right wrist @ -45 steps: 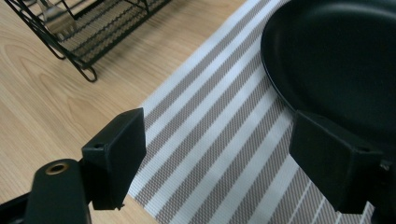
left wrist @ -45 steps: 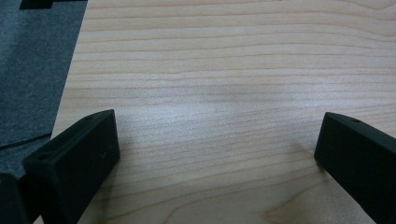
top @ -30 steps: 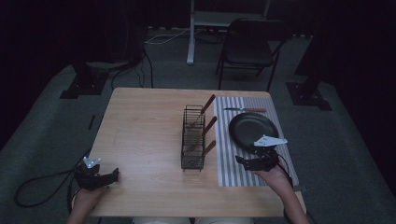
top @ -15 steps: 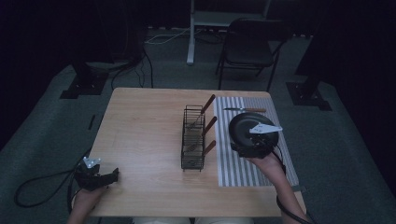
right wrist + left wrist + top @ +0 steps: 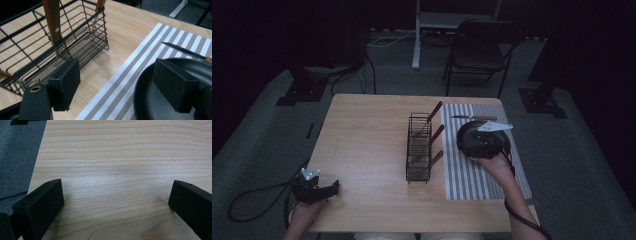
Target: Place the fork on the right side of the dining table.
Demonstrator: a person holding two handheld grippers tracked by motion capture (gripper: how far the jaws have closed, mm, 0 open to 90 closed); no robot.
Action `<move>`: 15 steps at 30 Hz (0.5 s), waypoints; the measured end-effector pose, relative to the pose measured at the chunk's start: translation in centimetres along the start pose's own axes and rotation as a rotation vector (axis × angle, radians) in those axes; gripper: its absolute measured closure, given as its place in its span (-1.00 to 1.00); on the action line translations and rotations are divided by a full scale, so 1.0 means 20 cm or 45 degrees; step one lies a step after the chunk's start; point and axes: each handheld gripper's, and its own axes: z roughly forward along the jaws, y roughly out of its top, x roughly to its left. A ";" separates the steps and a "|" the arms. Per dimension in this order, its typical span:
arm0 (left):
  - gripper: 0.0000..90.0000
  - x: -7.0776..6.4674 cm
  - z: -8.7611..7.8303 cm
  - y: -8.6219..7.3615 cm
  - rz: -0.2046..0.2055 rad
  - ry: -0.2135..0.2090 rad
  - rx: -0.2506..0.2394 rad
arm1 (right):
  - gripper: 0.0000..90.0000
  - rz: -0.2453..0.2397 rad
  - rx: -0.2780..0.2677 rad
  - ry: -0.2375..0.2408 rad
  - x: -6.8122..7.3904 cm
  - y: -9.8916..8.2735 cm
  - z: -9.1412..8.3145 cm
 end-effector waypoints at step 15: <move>-1.00 0.00 0.00 0.00 0.000 0.000 0.000 | -0.51 -0.008 -0.004 -0.009 -0.04 0.14 0.07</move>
